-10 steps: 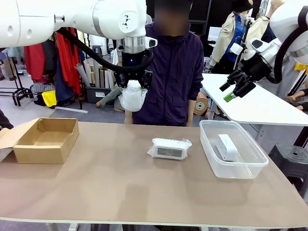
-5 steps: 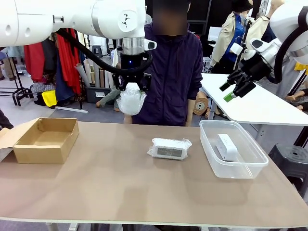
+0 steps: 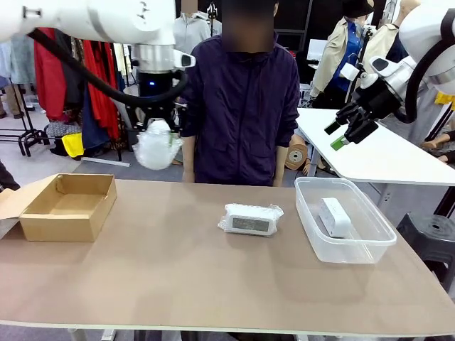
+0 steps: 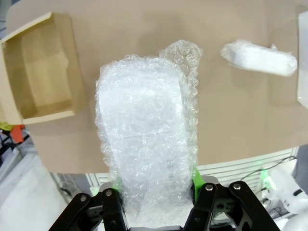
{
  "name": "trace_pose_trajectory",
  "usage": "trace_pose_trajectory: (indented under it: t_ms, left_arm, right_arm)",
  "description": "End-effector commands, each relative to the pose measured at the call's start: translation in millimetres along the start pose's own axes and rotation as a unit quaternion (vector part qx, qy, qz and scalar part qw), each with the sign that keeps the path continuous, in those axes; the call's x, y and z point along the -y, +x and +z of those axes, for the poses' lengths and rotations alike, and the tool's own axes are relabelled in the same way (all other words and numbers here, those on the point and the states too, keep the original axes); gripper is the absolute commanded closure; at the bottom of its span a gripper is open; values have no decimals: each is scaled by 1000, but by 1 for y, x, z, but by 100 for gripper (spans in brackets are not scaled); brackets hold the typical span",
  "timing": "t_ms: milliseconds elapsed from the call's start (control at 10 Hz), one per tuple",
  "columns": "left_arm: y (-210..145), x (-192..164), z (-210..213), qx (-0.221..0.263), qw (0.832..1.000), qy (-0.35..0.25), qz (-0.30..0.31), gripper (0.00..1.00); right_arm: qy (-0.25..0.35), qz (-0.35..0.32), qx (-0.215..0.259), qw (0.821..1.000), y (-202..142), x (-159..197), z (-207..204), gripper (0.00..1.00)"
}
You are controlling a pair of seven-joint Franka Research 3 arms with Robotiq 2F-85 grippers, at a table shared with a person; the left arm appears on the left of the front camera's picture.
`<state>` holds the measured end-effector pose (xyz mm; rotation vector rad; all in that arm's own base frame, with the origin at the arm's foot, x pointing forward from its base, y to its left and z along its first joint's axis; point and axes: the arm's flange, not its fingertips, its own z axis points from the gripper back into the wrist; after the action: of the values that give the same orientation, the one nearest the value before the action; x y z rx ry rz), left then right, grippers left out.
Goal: Separate and place wrapped and unwrapped clocks.
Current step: If the picked Digital clock is wrapped, place it in the Package Box ; if not, place it in the Organizing box.
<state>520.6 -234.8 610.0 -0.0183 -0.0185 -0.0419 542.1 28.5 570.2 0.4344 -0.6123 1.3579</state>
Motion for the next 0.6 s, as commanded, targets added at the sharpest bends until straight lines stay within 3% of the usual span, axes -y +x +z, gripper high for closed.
trace_pose_trajectory:
  t_ms: [0, 500]
  left_arm:
    - [-12, -45, -6, 25, 999, -29, 8, 100]
    - [-12, -134, -2, 48, 999, 15, 12, 100]
  right_arm:
    - [2, 2, 1, 1000, 2, 1, 2, 0]
    - [2, 2, 1, 1000, 2, 1, 2, 0]
